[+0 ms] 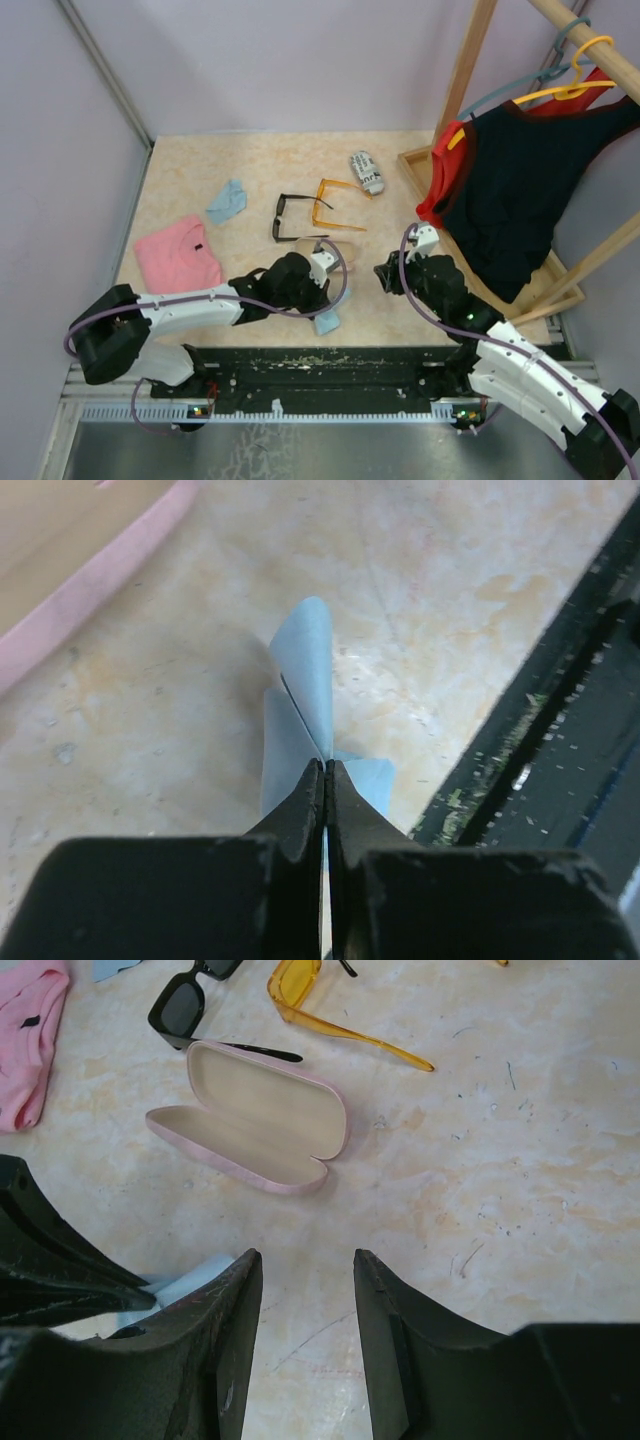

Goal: Organize the sunglasses
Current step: Place the glasses cleaning cloth at the center of the board.

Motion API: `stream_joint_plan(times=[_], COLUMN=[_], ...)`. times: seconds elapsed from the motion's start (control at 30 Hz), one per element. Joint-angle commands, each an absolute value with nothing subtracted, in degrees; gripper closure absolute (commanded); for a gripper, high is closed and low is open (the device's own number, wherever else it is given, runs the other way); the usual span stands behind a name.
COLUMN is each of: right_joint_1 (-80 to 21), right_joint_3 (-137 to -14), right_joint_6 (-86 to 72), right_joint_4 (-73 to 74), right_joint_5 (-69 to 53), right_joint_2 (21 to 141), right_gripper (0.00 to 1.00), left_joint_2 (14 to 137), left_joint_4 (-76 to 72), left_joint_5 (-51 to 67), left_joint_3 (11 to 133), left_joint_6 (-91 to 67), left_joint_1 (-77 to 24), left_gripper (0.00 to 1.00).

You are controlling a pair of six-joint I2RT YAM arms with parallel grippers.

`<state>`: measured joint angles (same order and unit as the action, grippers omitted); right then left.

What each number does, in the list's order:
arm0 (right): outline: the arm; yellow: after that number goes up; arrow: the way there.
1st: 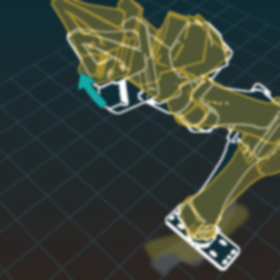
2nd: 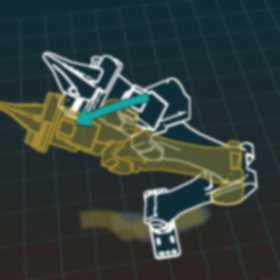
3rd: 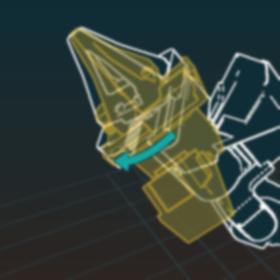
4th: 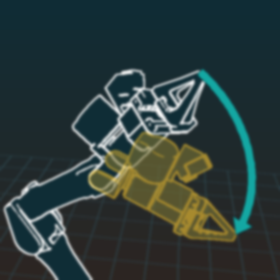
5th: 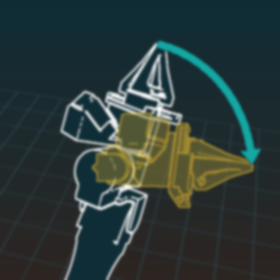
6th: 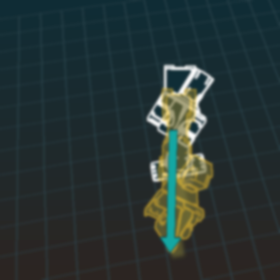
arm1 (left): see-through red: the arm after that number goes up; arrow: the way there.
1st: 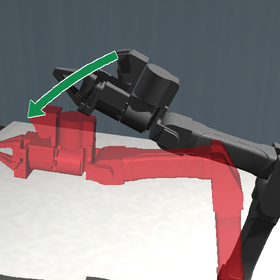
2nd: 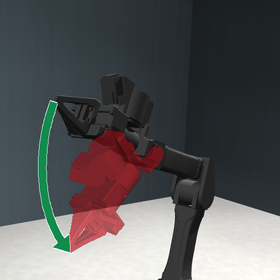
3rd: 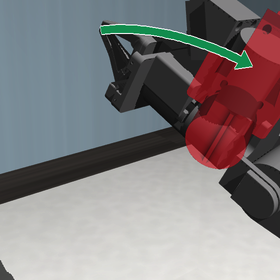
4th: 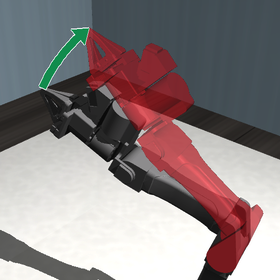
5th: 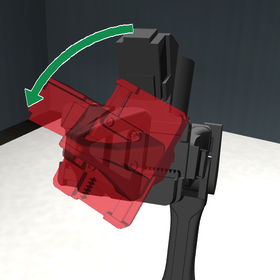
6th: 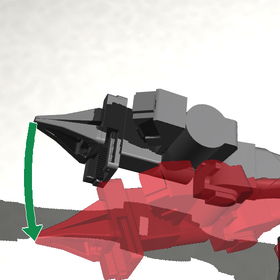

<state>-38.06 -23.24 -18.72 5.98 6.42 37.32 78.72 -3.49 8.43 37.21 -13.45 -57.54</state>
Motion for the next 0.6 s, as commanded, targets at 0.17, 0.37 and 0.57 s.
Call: stream_joint_plan(times=[0.17, 0.37, 0.57], right_joint_1=[-37.8, -37.8, -37.8], right_joint_3=[-24.8, -24.9, -24.6], right_joint_6=[-19.2, -19.1, -21.0], right_joint_4=[2.5, 2.1, 1.6], right_joint_5=[4.6, 4.1, 4.2], right_joint_2=[38.5, 38.9, 39.6], right_gripper=[0.57, 0.54, 0.48], left_joint_2=[76.2, 77.0, 71.9], left_joint_4=[-1.5, 0.0, 1.3], left_joint_5=[-6.2, -7.6, -10.8], left_joint_3=[34.3, 33.7, 30.5], left_joint_6=[-14.8, -16.1, -18.3], left_joint_1=[-55.7, -55.6, -55.6], left_gripper=[0.99, 0.93, 0.71])
